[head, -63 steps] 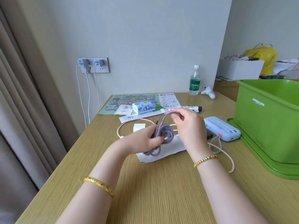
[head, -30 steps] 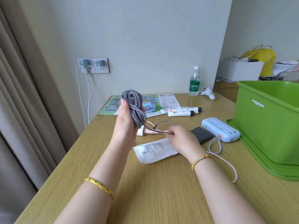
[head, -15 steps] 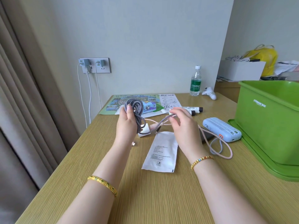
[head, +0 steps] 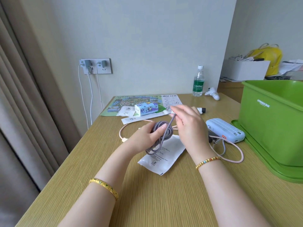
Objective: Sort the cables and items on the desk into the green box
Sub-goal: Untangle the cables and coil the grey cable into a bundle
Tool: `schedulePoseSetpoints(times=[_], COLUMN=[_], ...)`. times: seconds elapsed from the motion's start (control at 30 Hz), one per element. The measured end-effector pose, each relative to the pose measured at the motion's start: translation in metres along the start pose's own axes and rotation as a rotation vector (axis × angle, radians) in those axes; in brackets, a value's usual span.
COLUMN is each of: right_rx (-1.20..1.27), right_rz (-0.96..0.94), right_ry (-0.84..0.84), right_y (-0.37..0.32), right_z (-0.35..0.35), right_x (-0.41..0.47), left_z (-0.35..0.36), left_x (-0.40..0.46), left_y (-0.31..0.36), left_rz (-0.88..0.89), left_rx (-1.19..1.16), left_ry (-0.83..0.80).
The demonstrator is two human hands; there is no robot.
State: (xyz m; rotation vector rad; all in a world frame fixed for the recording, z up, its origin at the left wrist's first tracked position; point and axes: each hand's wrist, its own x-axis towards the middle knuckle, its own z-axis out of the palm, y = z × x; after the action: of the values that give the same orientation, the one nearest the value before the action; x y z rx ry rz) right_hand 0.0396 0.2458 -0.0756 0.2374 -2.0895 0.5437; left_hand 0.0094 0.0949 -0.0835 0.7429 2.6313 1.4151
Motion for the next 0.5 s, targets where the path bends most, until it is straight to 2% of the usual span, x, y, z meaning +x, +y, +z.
schedulePoseSetpoints(times=[0.1, 0.23, 0.3, 0.5], right_rx=[-0.01, -0.055, -0.024, 0.279], right_rz=[0.016, -0.019, -0.004, 0.29], right_ry=[0.009, 0.052, 0.065, -0.023], right_y=[0.003, 0.005, 0.006, 0.012], right_z=[-0.002, -0.001, -0.001, 0.003], right_x=[0.0, 0.002, 0.004, 0.003], left_z=[-0.01, -0.018, -0.017, -0.028], left_x=[-0.007, -0.009, -0.011, -0.009], left_y=[0.004, 0.003, 0.004, 0.001], left_rz=[0.041, 0.028, 0.037, 0.001], left_rx=[-0.141, -0.017, -0.016, -0.306], left_ry=[-0.168, -0.324, -0.301, -0.034])
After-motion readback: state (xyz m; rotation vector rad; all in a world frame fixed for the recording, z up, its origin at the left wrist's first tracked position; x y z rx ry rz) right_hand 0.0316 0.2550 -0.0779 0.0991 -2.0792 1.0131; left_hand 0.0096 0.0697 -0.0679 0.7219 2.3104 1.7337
